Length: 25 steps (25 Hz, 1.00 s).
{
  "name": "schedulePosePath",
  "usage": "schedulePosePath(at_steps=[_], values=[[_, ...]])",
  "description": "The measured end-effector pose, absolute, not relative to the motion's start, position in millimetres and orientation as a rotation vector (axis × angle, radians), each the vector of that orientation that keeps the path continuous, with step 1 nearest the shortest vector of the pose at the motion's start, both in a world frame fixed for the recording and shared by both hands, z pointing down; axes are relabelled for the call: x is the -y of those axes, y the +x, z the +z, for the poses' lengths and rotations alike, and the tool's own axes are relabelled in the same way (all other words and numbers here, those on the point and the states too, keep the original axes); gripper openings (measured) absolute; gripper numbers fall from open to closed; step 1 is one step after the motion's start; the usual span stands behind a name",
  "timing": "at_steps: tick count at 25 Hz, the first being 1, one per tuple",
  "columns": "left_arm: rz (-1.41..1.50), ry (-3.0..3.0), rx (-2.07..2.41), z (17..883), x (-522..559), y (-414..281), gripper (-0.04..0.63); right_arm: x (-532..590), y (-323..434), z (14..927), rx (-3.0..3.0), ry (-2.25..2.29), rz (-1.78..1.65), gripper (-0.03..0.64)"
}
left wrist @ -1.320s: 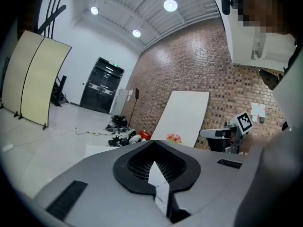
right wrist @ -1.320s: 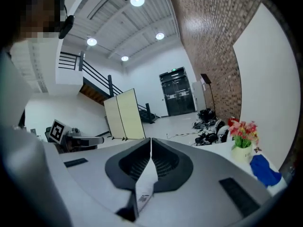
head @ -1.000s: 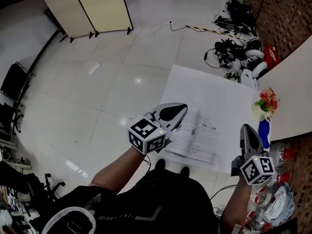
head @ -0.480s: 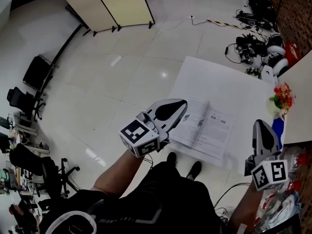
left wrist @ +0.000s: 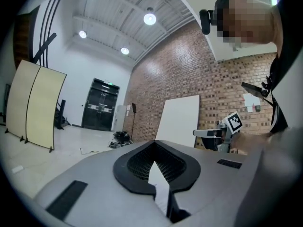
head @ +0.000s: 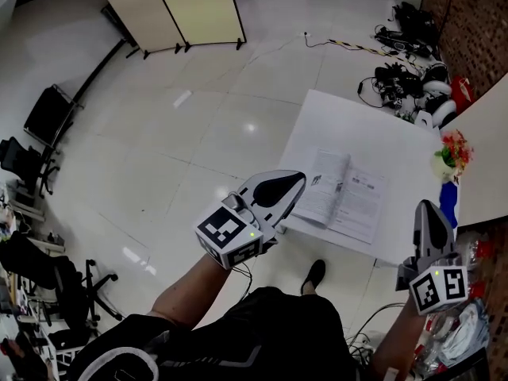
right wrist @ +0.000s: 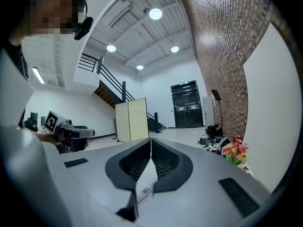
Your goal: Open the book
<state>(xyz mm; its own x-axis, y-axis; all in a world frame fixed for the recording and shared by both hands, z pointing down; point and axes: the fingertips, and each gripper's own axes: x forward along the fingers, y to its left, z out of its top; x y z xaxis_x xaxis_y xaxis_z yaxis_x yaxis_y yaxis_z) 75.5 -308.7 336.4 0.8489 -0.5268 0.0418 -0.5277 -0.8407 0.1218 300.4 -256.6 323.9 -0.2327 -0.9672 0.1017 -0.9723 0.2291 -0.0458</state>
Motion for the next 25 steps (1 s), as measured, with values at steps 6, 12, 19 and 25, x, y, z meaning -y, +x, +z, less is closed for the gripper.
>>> schedulePosePath(at_steps=[6,12,19,25], values=[[-0.005,2.897,0.774,348.1,258.5,17.2,-0.003,195.7,238.0,332.4,2.375,1.968,0.205,0.000],[-0.007,2.860,0.754,351.9,212.5,-1.6,-0.004,141.7,226.0,310.8,2.333,2.023,0.151,0.000],[-0.052,2.933,0.774,320.9,141.7,14.9,-0.003,75.3,226.6,294.9,2.388,1.943,0.078,0.000],[-0.063,2.919,0.880,308.4,49.0,50.8,-0.003,-7.4,253.9,289.6,2.469,1.831,0.023,0.000]])
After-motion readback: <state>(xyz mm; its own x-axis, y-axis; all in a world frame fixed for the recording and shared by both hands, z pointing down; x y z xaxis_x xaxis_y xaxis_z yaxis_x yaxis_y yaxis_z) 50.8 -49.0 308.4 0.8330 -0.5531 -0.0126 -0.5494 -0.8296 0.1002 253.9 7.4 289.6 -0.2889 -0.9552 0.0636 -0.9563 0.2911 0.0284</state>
